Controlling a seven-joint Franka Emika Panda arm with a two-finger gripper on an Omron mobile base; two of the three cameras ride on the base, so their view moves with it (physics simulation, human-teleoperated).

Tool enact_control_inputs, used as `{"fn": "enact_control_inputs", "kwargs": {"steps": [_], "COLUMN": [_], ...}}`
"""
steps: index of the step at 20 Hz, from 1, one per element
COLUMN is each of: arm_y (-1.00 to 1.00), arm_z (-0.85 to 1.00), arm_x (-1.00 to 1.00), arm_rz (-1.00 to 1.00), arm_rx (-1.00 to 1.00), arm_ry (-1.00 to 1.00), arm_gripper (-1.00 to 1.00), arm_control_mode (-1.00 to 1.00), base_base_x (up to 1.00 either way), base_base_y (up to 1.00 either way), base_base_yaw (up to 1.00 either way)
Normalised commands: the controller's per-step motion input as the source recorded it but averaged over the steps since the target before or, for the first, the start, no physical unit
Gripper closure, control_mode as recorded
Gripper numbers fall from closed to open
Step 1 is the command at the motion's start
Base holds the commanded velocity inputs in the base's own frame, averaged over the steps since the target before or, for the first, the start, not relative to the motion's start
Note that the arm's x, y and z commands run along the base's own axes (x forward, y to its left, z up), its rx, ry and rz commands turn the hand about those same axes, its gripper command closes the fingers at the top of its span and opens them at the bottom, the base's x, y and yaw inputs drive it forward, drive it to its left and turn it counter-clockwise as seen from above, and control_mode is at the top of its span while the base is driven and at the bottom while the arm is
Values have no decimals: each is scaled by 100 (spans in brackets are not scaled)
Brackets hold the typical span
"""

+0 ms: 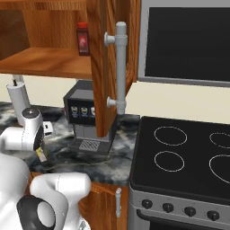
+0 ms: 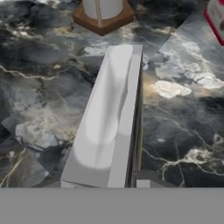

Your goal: Pick the cereal and honey bottle from the counter and place them in the cabinets closest to them.

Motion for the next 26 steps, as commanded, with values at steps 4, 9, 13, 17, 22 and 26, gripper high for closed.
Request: {"fn": "enact_control_inputs", "kwargs": {"steps": [4, 9, 13, 17, 22, 26], "arm_y": [-7, -12, -14, -17, -22, -29], "arm_z": [45, 58, 67, 71, 70, 71], "arm_x": [-8, -16, -19, -23, -32, -38], "arm_rz": [0, 0, 0, -1, -2, -4], "arm_rx": [4, 2, 0, 0, 0, 1], "arm_ry": [-5, -4, -8, -9, -10, -11], "arm_gripper": [100, 100, 100, 100, 100, 100], "arm_control_mode": [-100, -100, -100, -100, -100, -100], "base_base_x": [0, 0, 0, 0, 0, 0], "base_base_y": [0, 0, 0, 0, 0, 0], "base_base_yaw": [0, 0, 0, 0, 0, 0]}}
